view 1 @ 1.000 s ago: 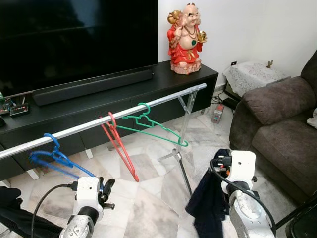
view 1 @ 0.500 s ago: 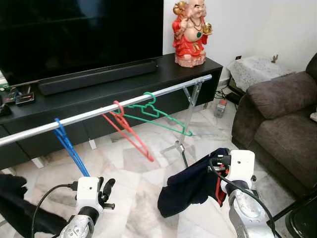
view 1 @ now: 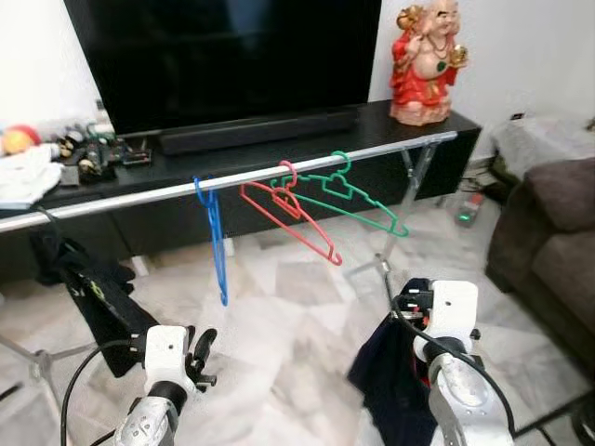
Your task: Hang hanger
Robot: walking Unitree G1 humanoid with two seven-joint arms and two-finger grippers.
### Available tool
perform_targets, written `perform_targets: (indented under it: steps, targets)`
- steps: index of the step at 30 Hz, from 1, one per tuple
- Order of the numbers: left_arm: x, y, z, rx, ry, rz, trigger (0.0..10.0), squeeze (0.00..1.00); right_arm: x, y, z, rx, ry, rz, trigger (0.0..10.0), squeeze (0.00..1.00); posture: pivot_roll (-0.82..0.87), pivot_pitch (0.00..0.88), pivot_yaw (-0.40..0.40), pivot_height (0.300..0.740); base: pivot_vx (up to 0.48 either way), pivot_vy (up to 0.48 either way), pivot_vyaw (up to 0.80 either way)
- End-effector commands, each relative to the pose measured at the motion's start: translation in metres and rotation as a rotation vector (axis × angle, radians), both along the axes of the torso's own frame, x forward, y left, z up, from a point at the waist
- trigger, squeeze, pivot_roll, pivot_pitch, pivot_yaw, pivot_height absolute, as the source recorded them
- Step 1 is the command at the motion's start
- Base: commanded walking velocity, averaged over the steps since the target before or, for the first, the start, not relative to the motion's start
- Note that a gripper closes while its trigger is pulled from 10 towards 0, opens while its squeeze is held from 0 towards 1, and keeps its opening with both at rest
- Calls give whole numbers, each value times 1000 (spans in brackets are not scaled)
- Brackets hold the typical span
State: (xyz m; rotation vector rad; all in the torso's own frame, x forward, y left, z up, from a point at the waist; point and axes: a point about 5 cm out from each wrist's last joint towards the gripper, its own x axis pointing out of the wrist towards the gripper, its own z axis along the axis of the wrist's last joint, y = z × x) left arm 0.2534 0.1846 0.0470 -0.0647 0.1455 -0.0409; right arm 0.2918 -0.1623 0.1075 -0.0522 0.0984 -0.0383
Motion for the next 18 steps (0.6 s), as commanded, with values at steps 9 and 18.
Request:
perform_targets:
  steps: [9,18]
  targets:
    - [-3,1,-2,-8,5,3,10000,0,4,1,2,12,-6,3,10000,0,36,0,34,740,-279,0,0]
    - [-2,2,-3,-7,4,1,10000,0,8,3,-2,11,21,18,10000,0,39,0,32,740,-281,0,0]
